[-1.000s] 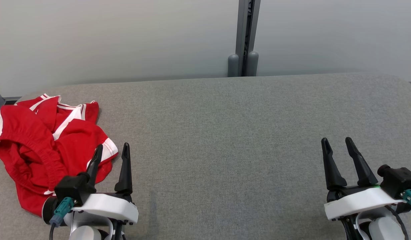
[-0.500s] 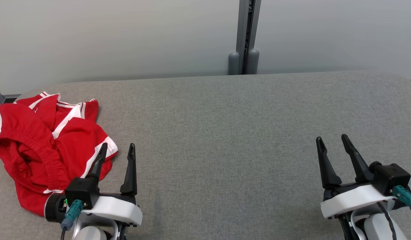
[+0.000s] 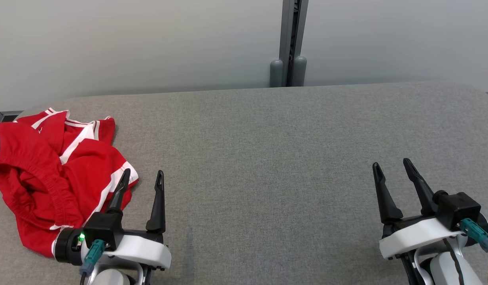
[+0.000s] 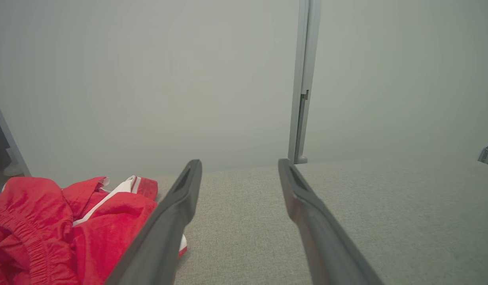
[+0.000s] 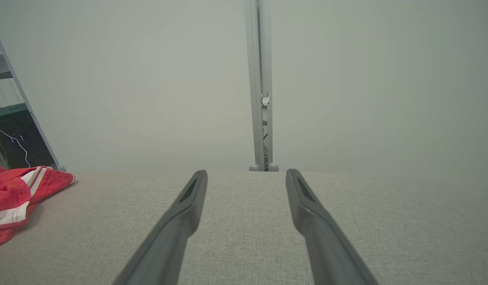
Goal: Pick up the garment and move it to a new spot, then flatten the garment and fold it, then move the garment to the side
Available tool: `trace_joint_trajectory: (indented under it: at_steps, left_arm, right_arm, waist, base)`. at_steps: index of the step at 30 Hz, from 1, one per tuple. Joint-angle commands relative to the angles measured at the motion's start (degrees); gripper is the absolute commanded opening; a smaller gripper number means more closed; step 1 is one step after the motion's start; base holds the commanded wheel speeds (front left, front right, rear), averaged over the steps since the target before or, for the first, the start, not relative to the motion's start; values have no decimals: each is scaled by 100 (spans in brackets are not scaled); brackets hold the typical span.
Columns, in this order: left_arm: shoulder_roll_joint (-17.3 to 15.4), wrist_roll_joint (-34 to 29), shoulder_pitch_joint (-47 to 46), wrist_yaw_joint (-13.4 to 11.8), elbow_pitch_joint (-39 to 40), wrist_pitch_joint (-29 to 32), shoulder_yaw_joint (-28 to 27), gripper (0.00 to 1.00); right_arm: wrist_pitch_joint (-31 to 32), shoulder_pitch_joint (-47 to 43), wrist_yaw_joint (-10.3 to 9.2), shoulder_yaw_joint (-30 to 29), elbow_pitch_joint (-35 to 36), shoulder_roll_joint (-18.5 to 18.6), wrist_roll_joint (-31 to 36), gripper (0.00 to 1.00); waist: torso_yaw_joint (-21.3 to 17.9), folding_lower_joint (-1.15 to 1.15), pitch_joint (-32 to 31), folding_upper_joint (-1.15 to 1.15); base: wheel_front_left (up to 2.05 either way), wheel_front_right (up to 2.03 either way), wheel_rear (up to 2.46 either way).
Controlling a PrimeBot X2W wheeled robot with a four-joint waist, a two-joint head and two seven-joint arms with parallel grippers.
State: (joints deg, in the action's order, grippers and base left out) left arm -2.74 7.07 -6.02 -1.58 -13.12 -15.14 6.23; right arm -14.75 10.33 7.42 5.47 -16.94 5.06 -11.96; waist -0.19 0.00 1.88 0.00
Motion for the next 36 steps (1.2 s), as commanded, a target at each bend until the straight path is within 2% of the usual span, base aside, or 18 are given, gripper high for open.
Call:
trace_joint_trajectory:
  at_steps: [1,25,36]
  left_arm:
    - [-26,12,50,-25,7,-13,-28,100]
    - [-27,117,82,-7,-86,-13,-45,100]
    - [-27,112,80,4,-106,-13,-89,100]
  right_arm:
    - [-44,82,13,-32,4,22,-1,100]
    - [-44,-1,13,27,-32,12,-30,100]
    - [-44,-83,13,144,-32,-6,-117,100]
  waist:
    - [1,0,7,0]
    - [63,0,-84,0]
    - [387,0,-158,0]
  base:
    - [0,0,0]
    - [0,0,0]
    - [0,0,0]
